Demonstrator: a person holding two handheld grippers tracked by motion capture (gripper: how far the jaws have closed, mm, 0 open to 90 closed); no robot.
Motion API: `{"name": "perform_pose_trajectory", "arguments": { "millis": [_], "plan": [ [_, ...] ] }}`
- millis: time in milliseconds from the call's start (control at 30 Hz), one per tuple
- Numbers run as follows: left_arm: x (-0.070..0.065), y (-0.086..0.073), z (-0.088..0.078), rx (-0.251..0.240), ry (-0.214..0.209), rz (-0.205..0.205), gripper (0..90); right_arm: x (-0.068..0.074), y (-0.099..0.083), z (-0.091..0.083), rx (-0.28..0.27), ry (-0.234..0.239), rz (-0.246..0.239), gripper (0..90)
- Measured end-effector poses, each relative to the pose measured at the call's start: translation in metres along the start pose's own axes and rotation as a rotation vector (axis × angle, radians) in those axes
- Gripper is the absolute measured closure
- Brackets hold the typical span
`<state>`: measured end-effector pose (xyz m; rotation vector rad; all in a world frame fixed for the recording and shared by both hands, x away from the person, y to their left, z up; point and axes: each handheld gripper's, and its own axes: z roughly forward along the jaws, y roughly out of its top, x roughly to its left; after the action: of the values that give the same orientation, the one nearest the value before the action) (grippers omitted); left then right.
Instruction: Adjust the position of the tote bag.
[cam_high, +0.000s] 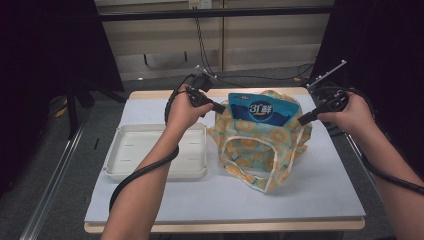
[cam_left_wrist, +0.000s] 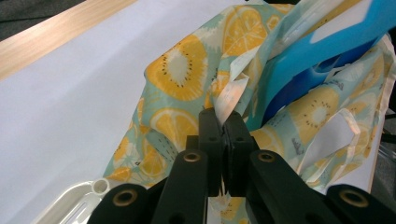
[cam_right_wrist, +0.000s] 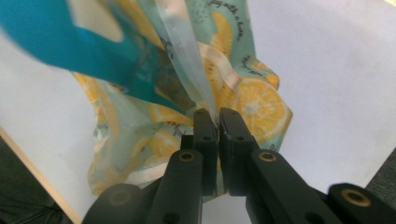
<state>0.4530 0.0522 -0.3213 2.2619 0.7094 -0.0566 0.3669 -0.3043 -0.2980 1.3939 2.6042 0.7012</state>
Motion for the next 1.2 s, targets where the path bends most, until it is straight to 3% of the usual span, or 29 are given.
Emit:
{"name": "perform_pose_trajectory", "arguments": {
  "millis": [300,367,400,433,533,633,667,700,833,900,967,1067,1133,1200],
  "plan": [
    [0.007,-0.006,0.015,-0.013,-0.002,-0.024,88.3,-0.009,-0.004,0.011,-0.017,-0.020,0.026,90.0],
    [0.008,-0.007,0.019,-0.034,-0.002,-0.054,88.3,-0.011,-0.004,0.015,-0.016,-0.023,0.029,90.0],
    [0.011,-0.007,0.018,-0.007,-0.005,-0.018,88.4,-0.012,-0.004,0.016,-0.011,-0.021,0.037,90.0],
    [0.010,-0.008,0.021,-0.025,-0.002,-0.051,88.4,-0.014,-0.005,0.018,-0.013,-0.021,0.038,90.0],
    [0.012,-0.009,0.023,-0.009,-0.004,-0.033,88.4,-0.019,-0.006,0.022,-0.018,-0.021,0.052,90.0],
    [0.012,-0.011,0.028,-0.024,-0.005,-0.066,88.5,-0.023,-0.008,0.027,-0.010,-0.020,0.064,90.0],
    [0.015,-0.011,0.027,0.001,-0.004,-0.035,88.5,-0.024,-0.008,0.029,-0.011,-0.018,0.069,90.0],
    [0.014,-0.012,0.029,-0.007,-0.008,-0.052,88.5,-0.025,-0.009,0.030,-0.006,-0.015,0.067,90.0],
    [0.017,-0.015,0.032,-0.002,-0.002,-0.048,88.5,-0.027,-0.010,0.036,-0.009,-0.019,0.084,90.0],
    [0.016,-0.018,0.035,-0.029,-0.004,-0.083,88.4,-0.028,-0.011,0.039,0.000,-0.020,0.086,90.0],
    [0.020,-0.019,0.035,-0.001,-0.008,-0.048,88.2,-0.029,-0.012,0.042,-0.004,-0.017,0.092,90.0],
    [0.021,-0.022,0.038,-0.004,-0.009,-0.046,87.9,-0.030,-0.012,0.045,0.011,-0.019,0.095,90.0],
    [0.020,-0.024,0.040,-0.021,-0.008,-0.078,87.9,-0.030,-0.012,0.046,0.011,-0.026,0.096,90.0],
    [0.020,-0.025,0.042,-0.016,-0.006,-0.083,88.0,-0.029,-0.011,0.048,0.015,-0.018,0.101,90.0]
  ]
}}
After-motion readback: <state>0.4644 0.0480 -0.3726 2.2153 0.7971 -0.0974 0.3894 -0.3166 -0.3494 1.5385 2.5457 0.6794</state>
